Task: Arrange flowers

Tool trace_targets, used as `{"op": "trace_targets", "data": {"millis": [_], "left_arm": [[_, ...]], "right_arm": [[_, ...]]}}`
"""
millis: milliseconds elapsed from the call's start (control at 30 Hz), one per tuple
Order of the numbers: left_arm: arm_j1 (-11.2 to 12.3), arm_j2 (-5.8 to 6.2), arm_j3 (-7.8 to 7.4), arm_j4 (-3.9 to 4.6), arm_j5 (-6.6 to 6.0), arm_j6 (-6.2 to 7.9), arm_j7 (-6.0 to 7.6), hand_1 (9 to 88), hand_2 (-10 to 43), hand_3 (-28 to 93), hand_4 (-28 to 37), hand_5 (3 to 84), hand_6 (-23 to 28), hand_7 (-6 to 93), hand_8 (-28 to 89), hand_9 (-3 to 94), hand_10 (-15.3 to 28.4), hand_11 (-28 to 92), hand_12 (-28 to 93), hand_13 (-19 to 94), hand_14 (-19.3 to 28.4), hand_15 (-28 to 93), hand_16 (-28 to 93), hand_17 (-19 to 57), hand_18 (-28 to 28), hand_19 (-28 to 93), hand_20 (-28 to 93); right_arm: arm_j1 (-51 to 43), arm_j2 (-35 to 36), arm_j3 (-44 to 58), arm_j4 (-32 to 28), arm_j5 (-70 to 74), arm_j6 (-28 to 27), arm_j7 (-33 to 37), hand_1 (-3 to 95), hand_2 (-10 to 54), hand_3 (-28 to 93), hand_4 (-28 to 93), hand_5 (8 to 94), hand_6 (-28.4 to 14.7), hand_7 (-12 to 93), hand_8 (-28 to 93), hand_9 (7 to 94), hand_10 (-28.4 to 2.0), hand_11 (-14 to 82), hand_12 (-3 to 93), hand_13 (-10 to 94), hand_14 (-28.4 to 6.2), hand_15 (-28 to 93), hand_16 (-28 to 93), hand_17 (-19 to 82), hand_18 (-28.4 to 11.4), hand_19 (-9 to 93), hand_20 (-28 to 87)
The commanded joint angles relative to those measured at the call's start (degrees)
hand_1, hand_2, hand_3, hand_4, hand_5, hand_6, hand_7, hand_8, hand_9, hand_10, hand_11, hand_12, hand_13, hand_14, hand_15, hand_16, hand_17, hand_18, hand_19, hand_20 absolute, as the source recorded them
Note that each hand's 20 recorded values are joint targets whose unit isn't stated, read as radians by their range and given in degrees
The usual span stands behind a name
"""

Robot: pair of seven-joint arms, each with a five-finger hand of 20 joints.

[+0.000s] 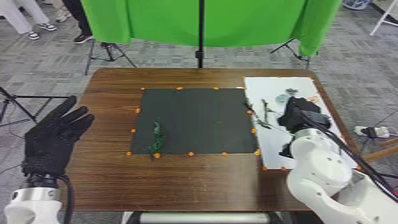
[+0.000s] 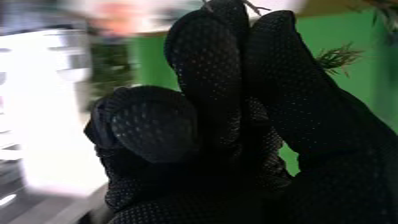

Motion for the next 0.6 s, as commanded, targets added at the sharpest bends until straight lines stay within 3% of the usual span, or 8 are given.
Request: {"op": "trace_targets", "data": {"millis": [33,133,333,367,600], "left_arm": [[-0.4,1.69,1.47,-0.04,-0.26,0.94,0.46,24.7,6.5,80,-23.1,40.7,10.6,11.9,-9,36.6,20.4,27,12,26,27.3,53,-8,-9.9,25.2,53,14],[-1.52,1.84,1.3,-0.03,0.6,0.39,-1.15,24.6,6.4,80,-23.0,40.7,10.6,11.9,-9,36.5,20.5,27,12,26,27.3,54,-8,-9.8,25.2,53,14],[-1.97,1.9,0.95,-0.33,0.75,0.63,-1.12,24.7,6.3,80,-22.9,40.6,10.6,12.0,-9,36.5,20.5,27,12,26,27.3,54,-8,-9.8,25.1,53,14],[-1.56,2.42,0.88,-0.48,0.29,0.75,-0.46,24.7,6.3,80,-22.9,40.6,10.5,11.9,-9,36.5,20.4,27,12,26,27.3,54,-8,-9.8,25.2,53,14],[-1.39,2.35,1.16,-0.63,0.41,0.73,-0.89,24.9,6.2,80,-22.8,40.1,10.3,12.0,-9,36.2,20.3,27,11,26,27.3,54,-8,-9.7,25.1,53,14]], "right_arm": [[15.66,-21.89,-13.34,7.86,-4.57,-5.0,-7.32,54.1,-9.5,71,-28,91.6,-2.2,17,9,91.1,-12.3,42.0,21.5,85,-8.4,71,17,45,-26.0,93,42],[16.57,-26.23,-16.15,11.93,-4.93,-8.06,-8.1,53.9,-9.5,72,-28,91.7,-2.2,17,9,91.0,-12.2,42.8,21.7,85,-8.4,72,17,45,-26.1,93,43],[17.68,-29.56,-19.7,18.08,-5.34,-11.91,-6.88,52.8,-9.5,71,-28,92.1,-1.7,18,9,91.4,-12.1,45.1,22.1,85,-8.5,74,17,46,-25.8,93,46],[17.61,-29.5,-20.15,18.51,-5.83,-12.96,-6.86,52.6,-9.5,70,-28,92.5,-1.4,19,9,91.9,-12.0,46.7,22.4,86,-8.1,75,17,48,-25.7,93,50],[16.51,-30.01,-21.14,19.33,-5.7,-18.49,-5.94,49.4,-9.5,71,-28,93.6,-0.9,22,8,93.5,-11.8,50.0,22.7,87,-8.5,79,17,50,-26.1,93,56]]}}
